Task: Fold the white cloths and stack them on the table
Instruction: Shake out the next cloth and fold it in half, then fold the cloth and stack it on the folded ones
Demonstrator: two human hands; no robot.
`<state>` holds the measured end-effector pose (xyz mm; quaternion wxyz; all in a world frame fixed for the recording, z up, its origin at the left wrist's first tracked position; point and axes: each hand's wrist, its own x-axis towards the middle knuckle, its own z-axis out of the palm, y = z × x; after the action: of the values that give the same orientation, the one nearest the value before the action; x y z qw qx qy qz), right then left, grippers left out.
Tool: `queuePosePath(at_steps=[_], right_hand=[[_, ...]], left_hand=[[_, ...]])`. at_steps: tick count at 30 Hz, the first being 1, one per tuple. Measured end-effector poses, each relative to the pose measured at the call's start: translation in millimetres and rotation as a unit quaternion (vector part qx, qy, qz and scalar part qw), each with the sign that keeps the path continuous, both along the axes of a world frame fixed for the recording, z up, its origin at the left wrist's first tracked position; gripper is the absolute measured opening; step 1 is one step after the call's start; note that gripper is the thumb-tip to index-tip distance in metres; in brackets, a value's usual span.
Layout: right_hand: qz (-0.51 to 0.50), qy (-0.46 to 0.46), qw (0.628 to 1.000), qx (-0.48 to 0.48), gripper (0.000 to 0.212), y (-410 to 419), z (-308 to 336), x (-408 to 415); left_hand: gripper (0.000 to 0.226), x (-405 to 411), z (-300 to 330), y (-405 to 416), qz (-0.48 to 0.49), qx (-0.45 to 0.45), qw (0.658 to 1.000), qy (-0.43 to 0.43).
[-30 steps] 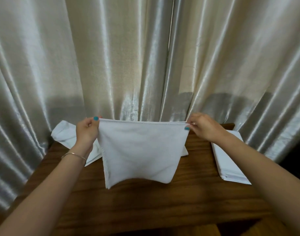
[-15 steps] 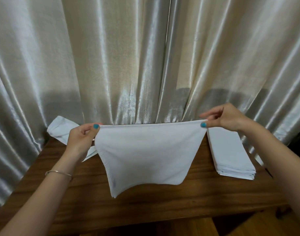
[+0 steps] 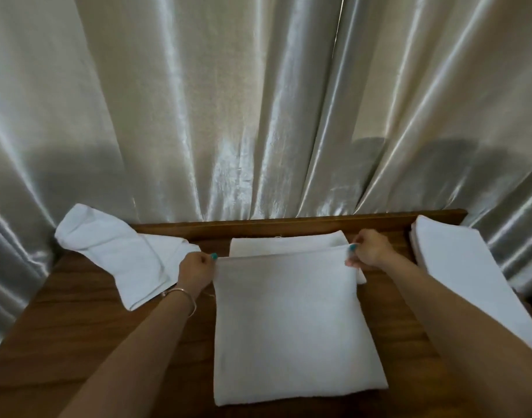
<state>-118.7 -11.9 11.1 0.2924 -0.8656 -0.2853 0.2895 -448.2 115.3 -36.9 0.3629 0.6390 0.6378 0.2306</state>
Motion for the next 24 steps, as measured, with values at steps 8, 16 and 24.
queuePosePath(at_steps=[8, 16, 24], right_hand=[[0.007, -0.074, 0.994, 0.082, 0.049, 48.8, -76.7, -12.7], [0.31, -0.317, 0.896, 0.021, 0.057, -11.2, -161.6, -119.6], [0.294, -0.328, 0.893, -0.092, 0.059, -72.5, -182.0, -75.8]], left_hand=[[0.046, 50.9, -52.2, 33.9, 0.015, 0.031, 0.998, -0.047], [0.043, 70.6, -110.4, -90.7, -0.219, 0.236, 0.943, 0.088], [0.066, 55.4, -135.6, -103.1, -0.175, 0.188, 0.929, 0.266]])
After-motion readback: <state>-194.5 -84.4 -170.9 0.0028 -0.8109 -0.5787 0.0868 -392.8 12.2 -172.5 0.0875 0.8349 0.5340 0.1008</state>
